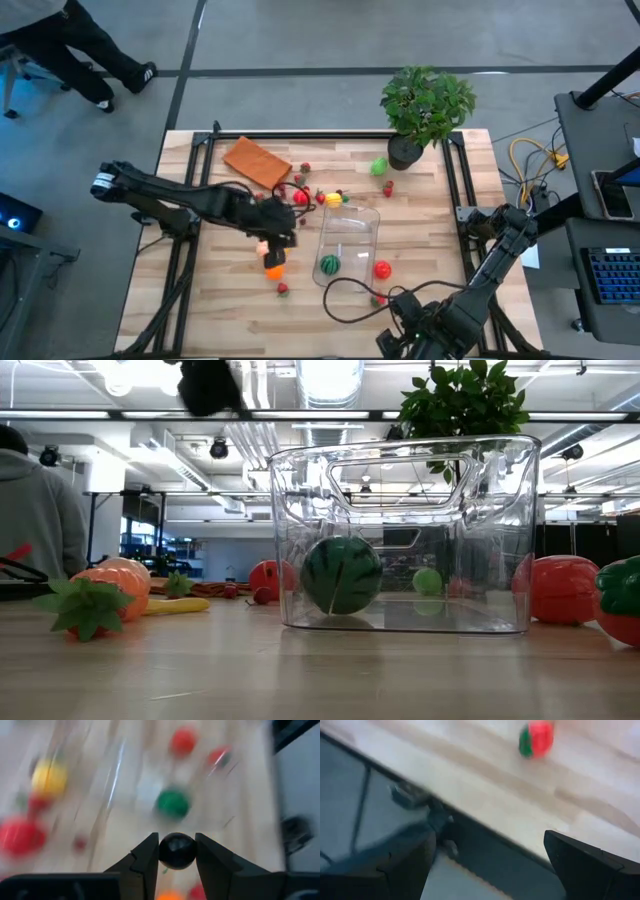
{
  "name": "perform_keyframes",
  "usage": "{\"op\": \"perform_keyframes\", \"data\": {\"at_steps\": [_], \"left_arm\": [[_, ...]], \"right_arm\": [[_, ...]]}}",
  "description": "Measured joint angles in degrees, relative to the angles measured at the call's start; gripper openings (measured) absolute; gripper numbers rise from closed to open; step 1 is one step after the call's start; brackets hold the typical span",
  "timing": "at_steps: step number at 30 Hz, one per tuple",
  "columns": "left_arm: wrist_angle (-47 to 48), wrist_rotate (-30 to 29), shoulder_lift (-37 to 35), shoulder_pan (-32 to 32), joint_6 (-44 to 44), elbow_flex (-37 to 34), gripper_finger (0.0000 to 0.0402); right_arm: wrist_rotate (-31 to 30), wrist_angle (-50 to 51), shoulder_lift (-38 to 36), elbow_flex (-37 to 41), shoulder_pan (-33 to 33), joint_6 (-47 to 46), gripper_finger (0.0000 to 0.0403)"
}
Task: Pick and placing Produce into tupperware
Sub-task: Put the blueberry into the transparent bin
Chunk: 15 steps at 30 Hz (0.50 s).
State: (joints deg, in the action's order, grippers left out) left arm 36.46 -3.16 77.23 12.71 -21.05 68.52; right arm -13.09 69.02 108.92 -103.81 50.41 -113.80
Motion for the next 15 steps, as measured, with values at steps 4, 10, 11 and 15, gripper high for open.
{"op": "perform_keyframes", "data": {"at_steps": [4,10,11,15], "left_arm": [[-11.7,2.4,0.8,1.3,6.1,-0.2,0.0097],[-20.6,6.5,5.7,1.4,11.6,-1.0,0.0097],[-21.2,6.6,6.9,1.4,12.8,-1.0,0.0097],[-24.9,6.7,12.4,1.0,15.7,-0.5,0.0097]], "right_arm": [[-20.9,4.0,-0.3,0.0,3.7,-12.1,0.0364],[-28.9,5.2,-0.3,-0.1,6.4,-18.6,0.0363],[-27.7,4.9,-0.3,-0.1,6.2,-18.1,0.0363],[-27.2,5.0,-0.4,-0.1,6.3,-18.0,0.0364]]}}
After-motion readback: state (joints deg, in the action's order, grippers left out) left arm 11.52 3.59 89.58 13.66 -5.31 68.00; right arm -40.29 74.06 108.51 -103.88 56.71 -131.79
